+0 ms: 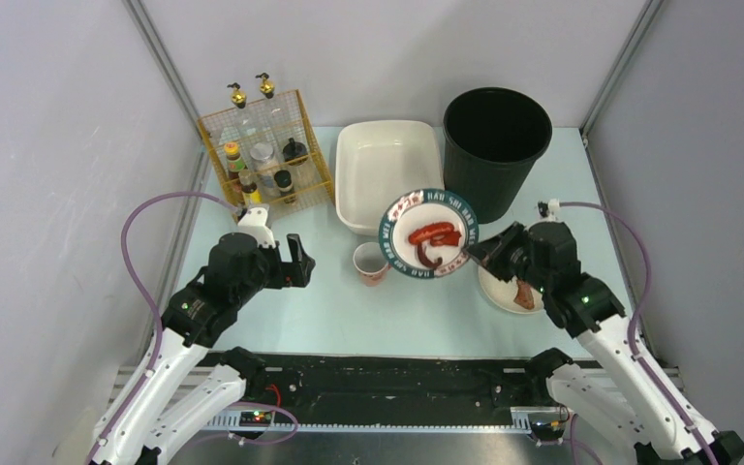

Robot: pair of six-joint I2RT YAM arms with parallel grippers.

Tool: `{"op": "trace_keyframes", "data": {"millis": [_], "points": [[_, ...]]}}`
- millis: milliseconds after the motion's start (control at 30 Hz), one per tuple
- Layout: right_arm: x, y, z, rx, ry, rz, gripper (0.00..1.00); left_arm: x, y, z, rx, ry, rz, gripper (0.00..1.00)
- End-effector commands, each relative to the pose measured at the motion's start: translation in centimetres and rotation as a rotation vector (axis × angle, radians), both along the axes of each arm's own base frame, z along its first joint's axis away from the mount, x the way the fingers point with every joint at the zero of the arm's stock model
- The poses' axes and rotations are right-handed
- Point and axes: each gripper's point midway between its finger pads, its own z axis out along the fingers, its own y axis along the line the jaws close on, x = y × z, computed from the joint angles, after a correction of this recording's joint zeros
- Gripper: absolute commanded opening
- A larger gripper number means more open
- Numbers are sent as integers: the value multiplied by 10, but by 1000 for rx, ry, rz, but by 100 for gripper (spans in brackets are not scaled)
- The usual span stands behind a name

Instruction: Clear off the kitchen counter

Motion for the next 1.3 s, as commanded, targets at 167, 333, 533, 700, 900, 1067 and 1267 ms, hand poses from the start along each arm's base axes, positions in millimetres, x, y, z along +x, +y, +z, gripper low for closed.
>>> {"op": "trace_keyframes", "data": {"millis": [167, 333, 533, 700, 900, 1067, 1267], "points": [[62, -3, 146, 202, -319, -53, 0, 2, 2, 3, -1, -17, 12, 98], [85, -18, 173, 203, -364, -108, 0, 2, 1, 3, -1, -15, 10, 98], [121, -42, 199, 205, -389, -196, 0, 2, 2, 2, 2, -14, 14, 98], [149, -67, 209, 196, -399, -276, 0, 2, 2, 1, 5, -11, 14, 98], [174, -110, 216, 97, -418, -422, 0, 2, 1, 1, 3, -10, 12, 98], [188, -140, 222, -11, -425, -508, 0, 2, 1, 1, 3, -10, 12, 98], [204, -171, 224, -135, -426, -595, 0, 2, 1, 2, 2, -13, 11, 98]]}}
